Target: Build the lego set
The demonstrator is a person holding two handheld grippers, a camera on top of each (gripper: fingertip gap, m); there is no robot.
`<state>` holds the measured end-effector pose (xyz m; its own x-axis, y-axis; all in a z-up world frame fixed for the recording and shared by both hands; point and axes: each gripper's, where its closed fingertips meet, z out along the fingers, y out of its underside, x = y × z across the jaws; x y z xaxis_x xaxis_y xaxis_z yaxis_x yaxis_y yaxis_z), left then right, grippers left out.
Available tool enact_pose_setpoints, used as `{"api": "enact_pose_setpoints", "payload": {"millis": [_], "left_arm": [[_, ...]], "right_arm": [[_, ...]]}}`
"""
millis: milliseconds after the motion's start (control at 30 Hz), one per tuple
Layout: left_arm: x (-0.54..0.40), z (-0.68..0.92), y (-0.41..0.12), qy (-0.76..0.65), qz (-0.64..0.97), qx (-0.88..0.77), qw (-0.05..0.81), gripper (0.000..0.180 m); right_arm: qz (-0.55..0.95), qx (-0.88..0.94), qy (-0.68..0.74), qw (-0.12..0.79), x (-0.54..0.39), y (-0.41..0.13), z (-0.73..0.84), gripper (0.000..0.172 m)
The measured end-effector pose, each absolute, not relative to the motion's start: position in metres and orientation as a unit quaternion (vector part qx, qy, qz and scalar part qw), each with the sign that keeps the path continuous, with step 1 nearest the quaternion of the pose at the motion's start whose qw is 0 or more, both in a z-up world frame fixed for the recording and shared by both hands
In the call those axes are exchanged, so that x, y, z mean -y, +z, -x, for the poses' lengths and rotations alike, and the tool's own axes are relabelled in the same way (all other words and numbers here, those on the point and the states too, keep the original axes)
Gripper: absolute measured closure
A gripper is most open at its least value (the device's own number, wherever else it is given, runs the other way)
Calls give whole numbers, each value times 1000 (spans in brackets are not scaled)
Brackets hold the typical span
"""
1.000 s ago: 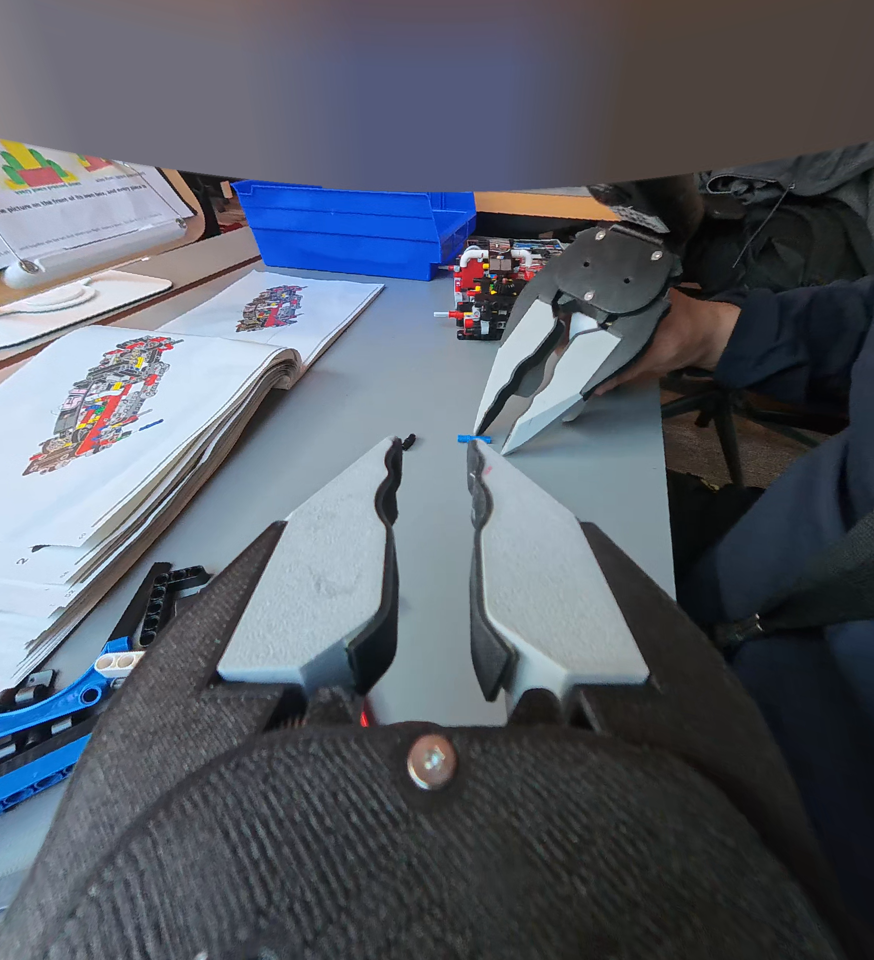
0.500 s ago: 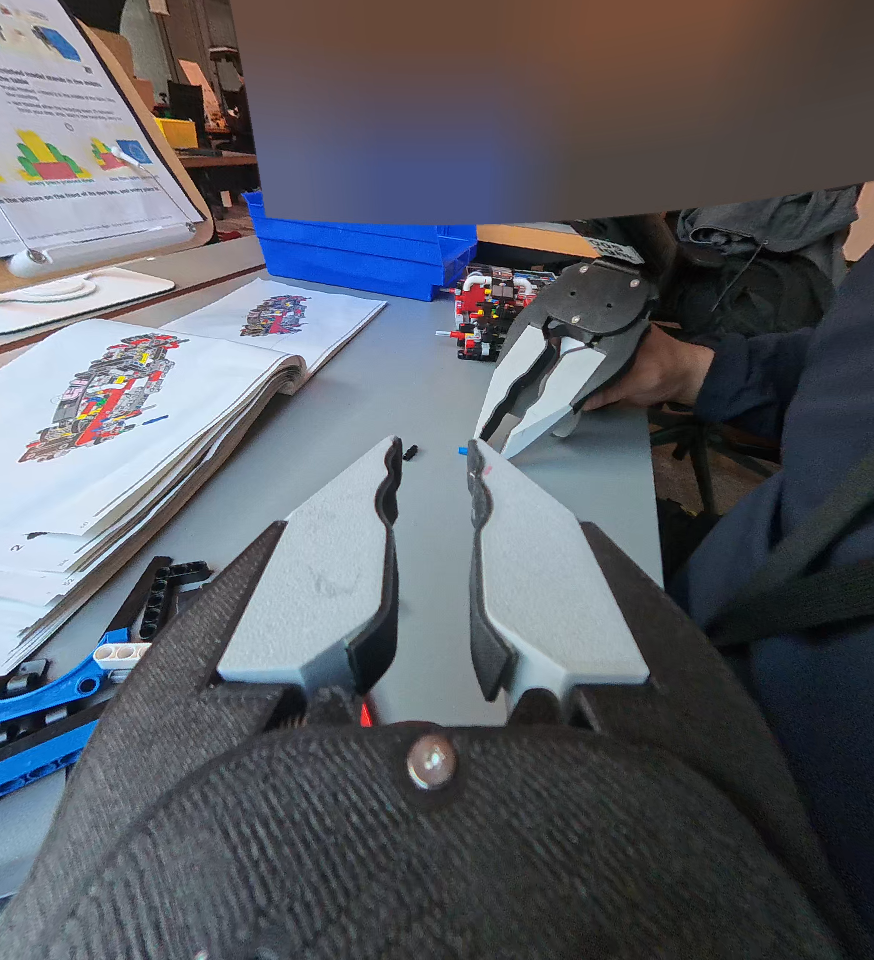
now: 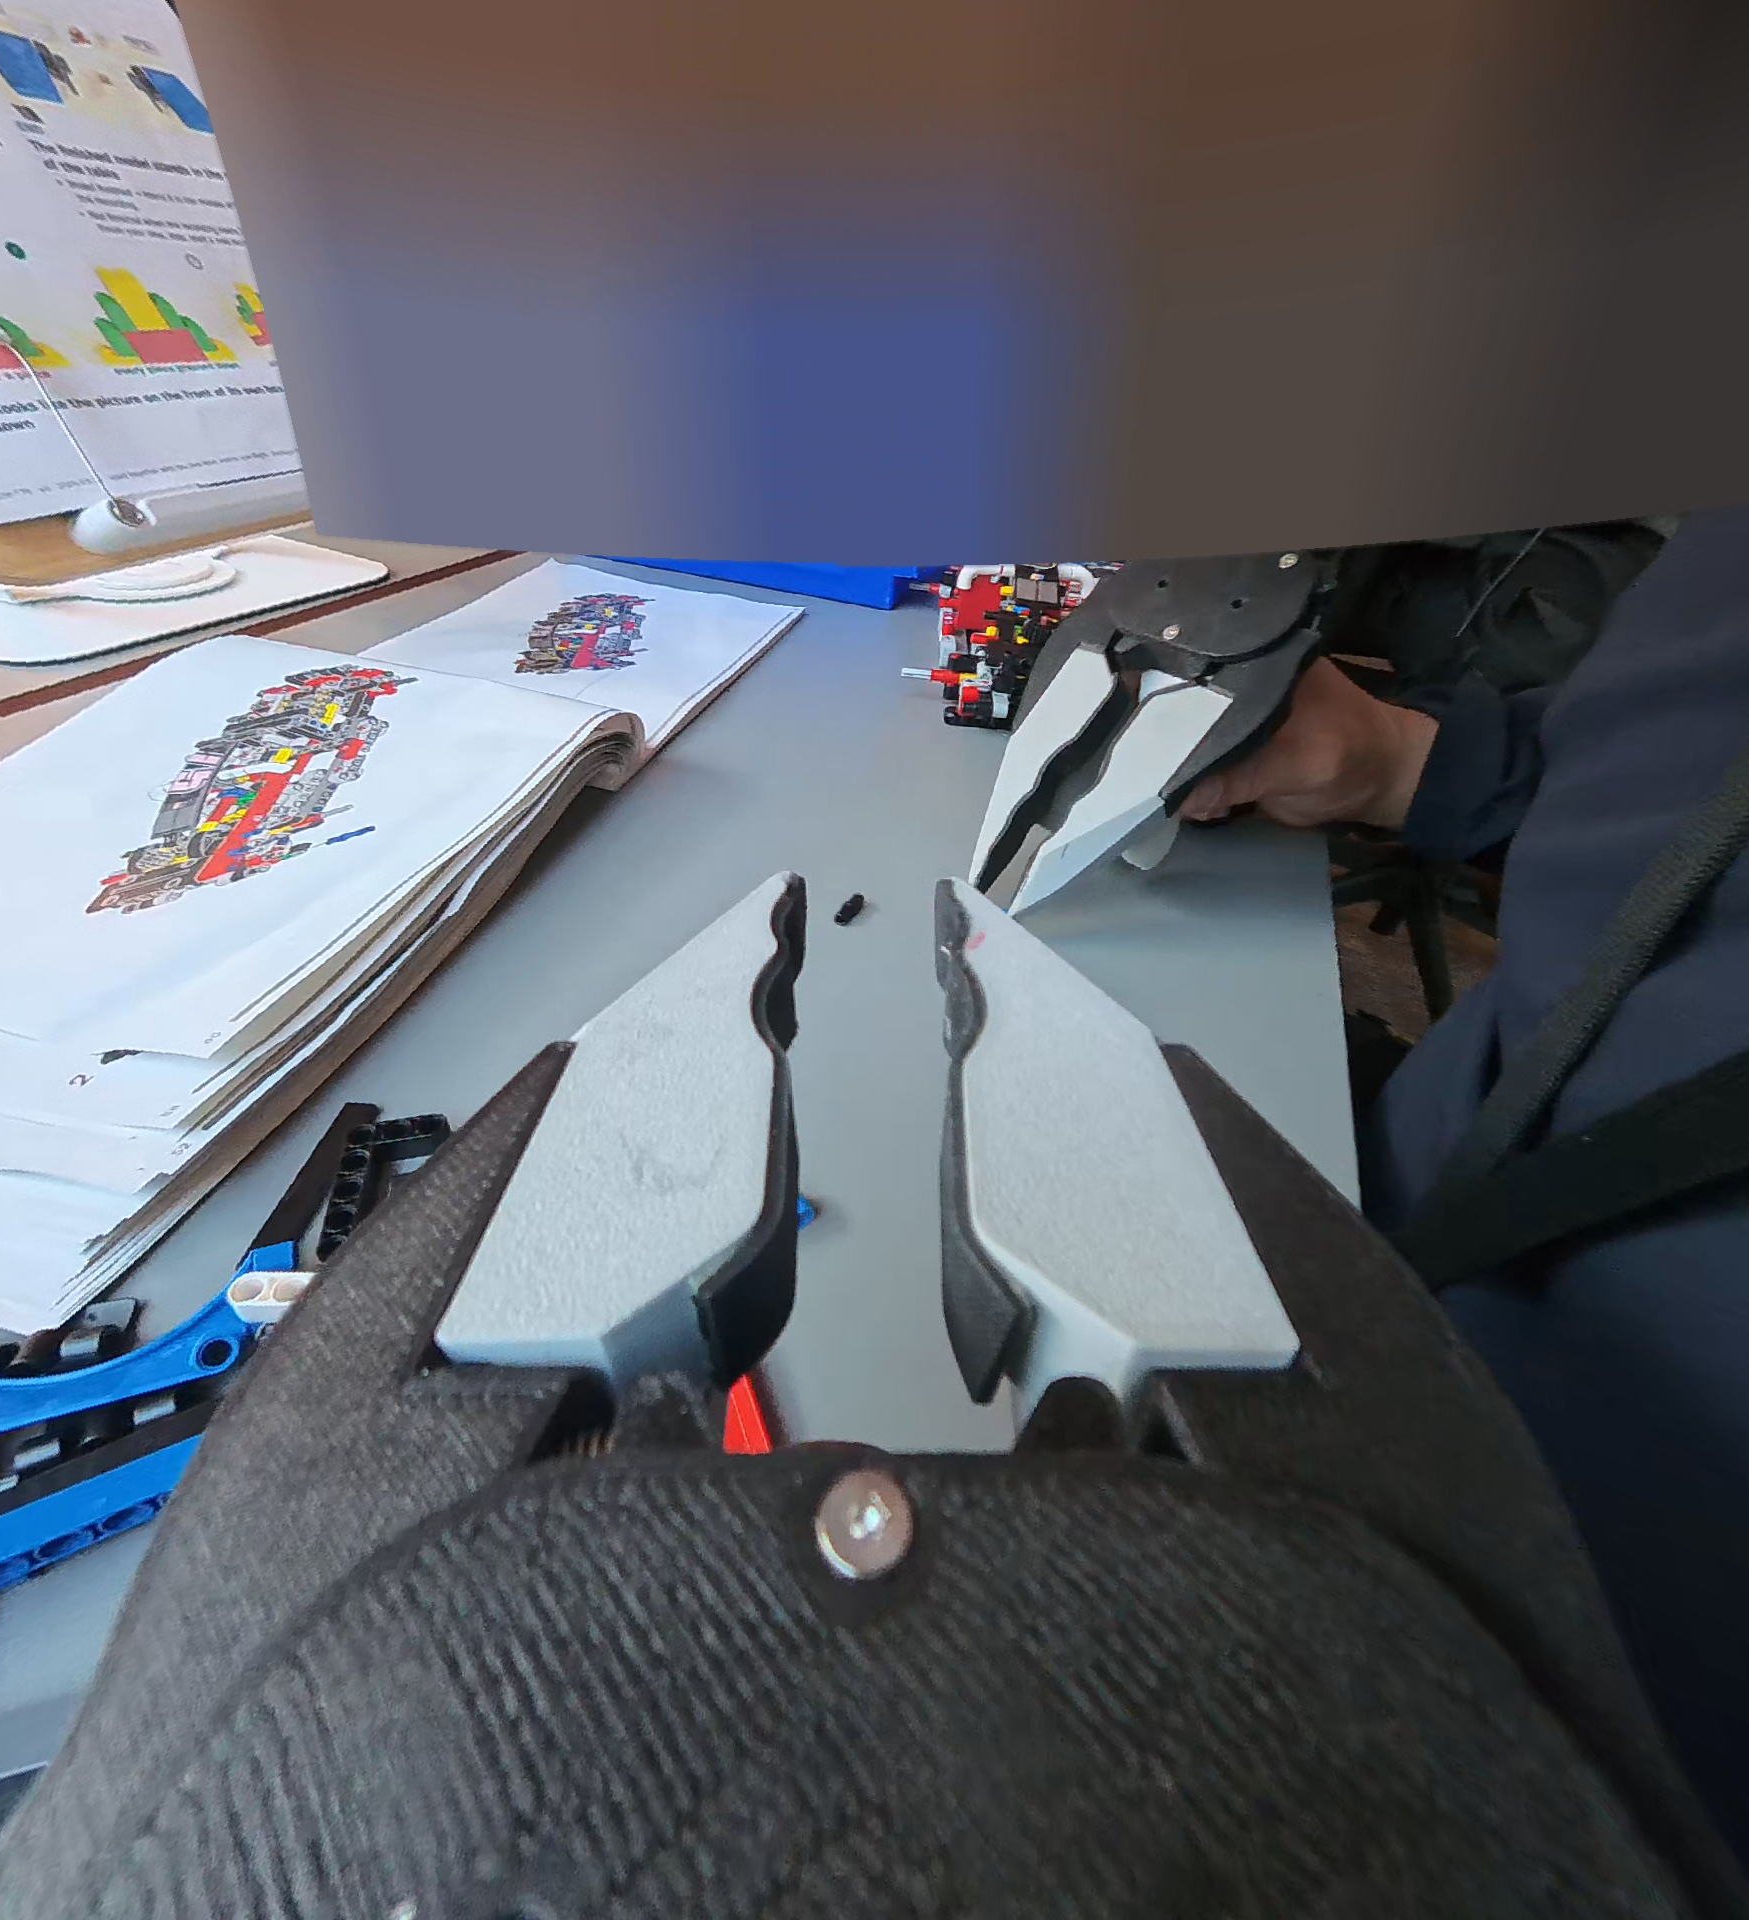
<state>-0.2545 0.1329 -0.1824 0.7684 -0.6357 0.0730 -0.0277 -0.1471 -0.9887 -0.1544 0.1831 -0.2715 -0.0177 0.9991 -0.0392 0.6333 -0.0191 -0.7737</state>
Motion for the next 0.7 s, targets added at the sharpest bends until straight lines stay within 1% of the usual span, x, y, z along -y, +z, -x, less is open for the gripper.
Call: {"api": "enact_pose_setpoints", "payload": {"millis": [100,233,700], "left_arm": [[-134,256,-182,-247,716,-230,612,158],[-134,258,-180,-247,713,-224,616,158],[-134,268,-175,-263,708,-198,625,158]], "right_arm": [[628,635,322,314,-186,-264,155,163],[619,622,324,354,-192,-254,155,163],[623,611,310,377,-201,-251,154,156]]}}
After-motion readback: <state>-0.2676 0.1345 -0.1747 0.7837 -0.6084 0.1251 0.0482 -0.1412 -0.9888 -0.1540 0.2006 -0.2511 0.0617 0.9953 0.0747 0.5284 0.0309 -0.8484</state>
